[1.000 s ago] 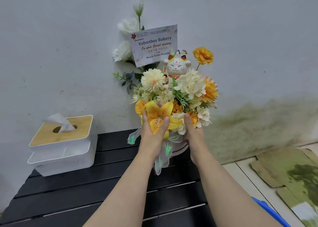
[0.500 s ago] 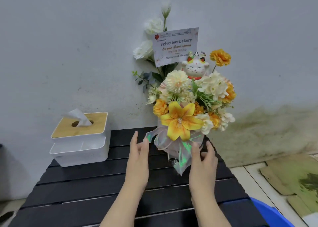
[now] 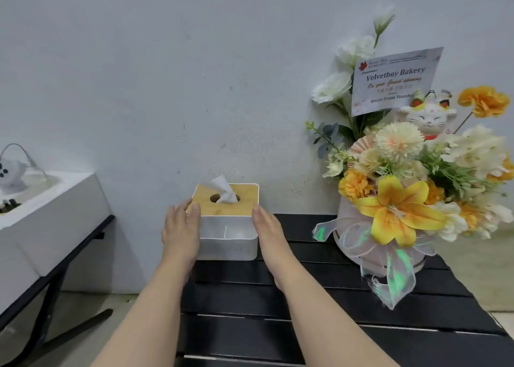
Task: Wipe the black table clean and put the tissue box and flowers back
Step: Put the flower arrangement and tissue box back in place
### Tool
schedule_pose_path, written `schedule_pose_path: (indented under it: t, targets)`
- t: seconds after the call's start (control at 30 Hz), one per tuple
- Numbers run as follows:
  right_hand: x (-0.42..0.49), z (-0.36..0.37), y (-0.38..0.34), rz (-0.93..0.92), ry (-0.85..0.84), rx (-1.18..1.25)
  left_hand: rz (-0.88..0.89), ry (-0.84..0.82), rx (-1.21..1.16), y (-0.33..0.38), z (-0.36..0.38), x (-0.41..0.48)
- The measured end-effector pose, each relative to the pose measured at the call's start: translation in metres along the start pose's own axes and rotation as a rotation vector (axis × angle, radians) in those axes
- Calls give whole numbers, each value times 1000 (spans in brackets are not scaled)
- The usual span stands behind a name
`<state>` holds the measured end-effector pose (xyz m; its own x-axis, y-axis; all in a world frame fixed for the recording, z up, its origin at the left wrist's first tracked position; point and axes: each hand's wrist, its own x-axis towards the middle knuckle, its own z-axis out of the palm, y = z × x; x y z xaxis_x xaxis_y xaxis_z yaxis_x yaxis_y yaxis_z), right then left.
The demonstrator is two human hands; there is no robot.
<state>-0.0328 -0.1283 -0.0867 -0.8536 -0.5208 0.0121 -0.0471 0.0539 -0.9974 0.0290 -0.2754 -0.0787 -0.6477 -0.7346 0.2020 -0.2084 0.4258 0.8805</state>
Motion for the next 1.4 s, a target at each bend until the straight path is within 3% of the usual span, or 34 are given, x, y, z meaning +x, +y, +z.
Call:
schedule_pose_path:
  t: [0.2,0.47,0.77,0.9,1.13,1.4]
  targets:
    - [20,23,8,-30,-33,-48,-56,-237,-278,-22,-1,11]
    - [0,14,1,-6,5,18,-132,-284,-366,-6,-6,-18]
    - [-121,-71,3,60,154,93,-142,-380,-411,49,8,-148]
    - [-177,-120,8,119,218,93,-346,-360,-358,74,50,-185]
    - [-228,-208,13,194,327,102,-205,-570,-464,116,93,-273]
    - [-215,-264,11,241,416,72,-236,-628,-441,142,144,-288]
